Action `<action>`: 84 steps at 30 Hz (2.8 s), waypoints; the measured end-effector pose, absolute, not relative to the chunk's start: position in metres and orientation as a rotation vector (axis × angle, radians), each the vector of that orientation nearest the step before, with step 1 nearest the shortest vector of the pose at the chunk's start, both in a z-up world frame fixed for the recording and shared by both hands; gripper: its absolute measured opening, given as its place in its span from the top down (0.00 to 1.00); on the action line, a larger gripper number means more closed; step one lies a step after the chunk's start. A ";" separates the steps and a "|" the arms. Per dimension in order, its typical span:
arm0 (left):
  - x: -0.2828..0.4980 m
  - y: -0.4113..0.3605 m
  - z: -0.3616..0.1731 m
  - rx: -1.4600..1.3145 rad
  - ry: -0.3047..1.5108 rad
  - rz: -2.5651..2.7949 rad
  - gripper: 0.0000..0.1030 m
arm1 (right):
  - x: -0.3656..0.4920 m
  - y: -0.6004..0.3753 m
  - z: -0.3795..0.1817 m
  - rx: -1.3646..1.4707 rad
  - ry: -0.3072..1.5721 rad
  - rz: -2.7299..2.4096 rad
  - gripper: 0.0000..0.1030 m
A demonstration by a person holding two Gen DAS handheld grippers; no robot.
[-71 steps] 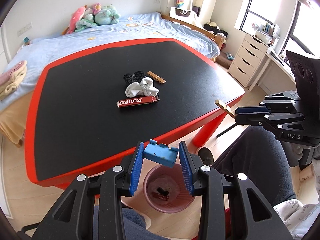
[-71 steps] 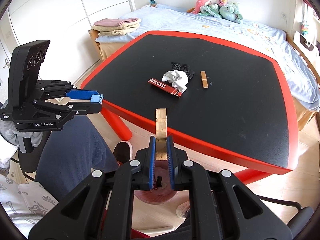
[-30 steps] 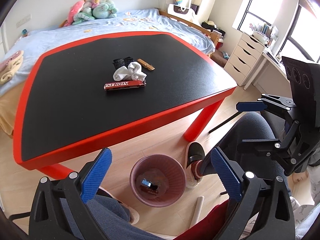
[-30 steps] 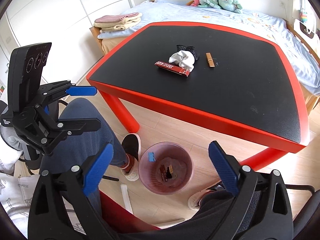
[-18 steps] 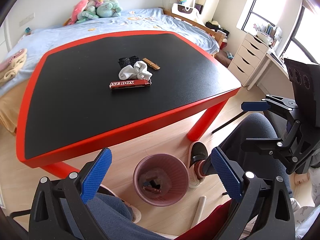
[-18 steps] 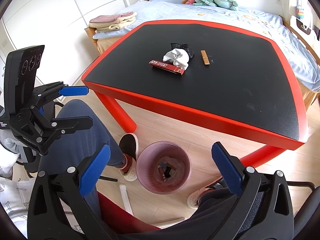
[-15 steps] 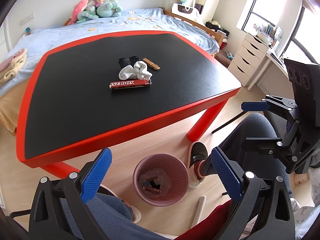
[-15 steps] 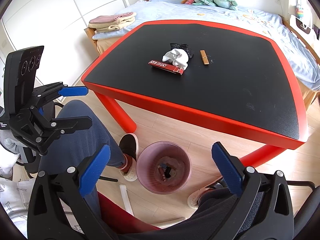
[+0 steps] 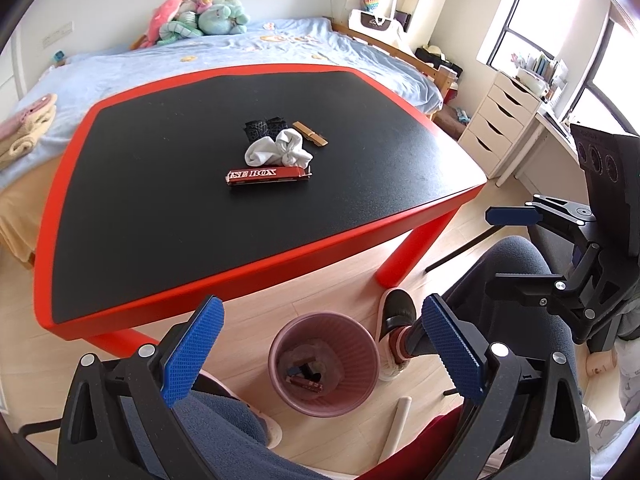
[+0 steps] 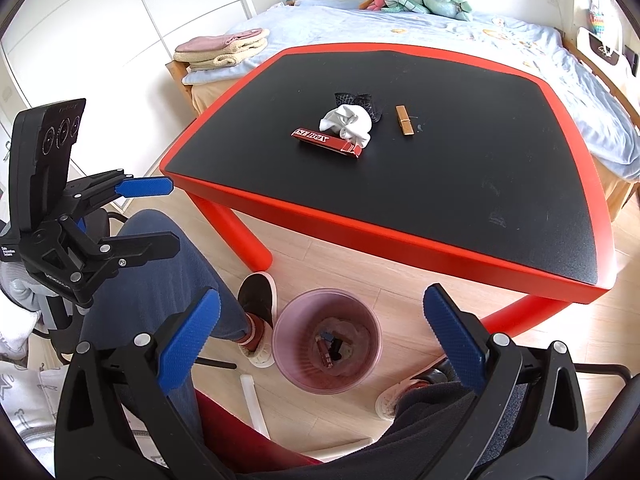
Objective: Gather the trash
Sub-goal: 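Move both open tools back toward the table, then grasp the white sock with the left tool while the right grasps the wooden clothespin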
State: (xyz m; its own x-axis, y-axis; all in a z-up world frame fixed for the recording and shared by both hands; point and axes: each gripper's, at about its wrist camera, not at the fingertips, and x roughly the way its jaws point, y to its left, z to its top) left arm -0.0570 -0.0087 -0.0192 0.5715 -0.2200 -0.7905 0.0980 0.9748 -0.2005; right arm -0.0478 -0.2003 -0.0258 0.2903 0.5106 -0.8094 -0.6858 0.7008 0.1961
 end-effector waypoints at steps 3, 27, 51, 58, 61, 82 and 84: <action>-0.053 -0.005 -0.017 -0.145 0.940 -0.180 0.07 | -0.043 -0.200 -0.023 -0.200 0.986 0.801 0.03; 0.032 0.021 0.004 -0.127 0.907 -0.187 0.07 | 0.056 -0.173 0.009 -0.232 0.904 0.738 0.03; 0.117 0.021 -0.045 -0.131 1.023 -0.219 0.07 | 0.162 -0.126 -0.055 -0.270 1.003 0.692 0.03; 0.129 0.022 -0.063 -0.144 1.046 -0.215 0.07 | 0.178 -0.118 -0.072 -0.281 1.022 0.684 0.03; 0.133 0.022 -0.068 -0.147 1.046 -0.214 0.07 | 0.181 -0.115 -0.077 -0.288 1.021 0.685 0.03; 0.130 0.026 -0.074 -0.146 1.034 -0.225 0.47 | 0.180 -0.103 -0.088 -0.353 0.994 0.719 0.71; 0.129 0.027 -0.074 -0.151 1.035 -0.238 0.55 | 0.179 -0.103 -0.088 -0.357 0.994 0.722 0.81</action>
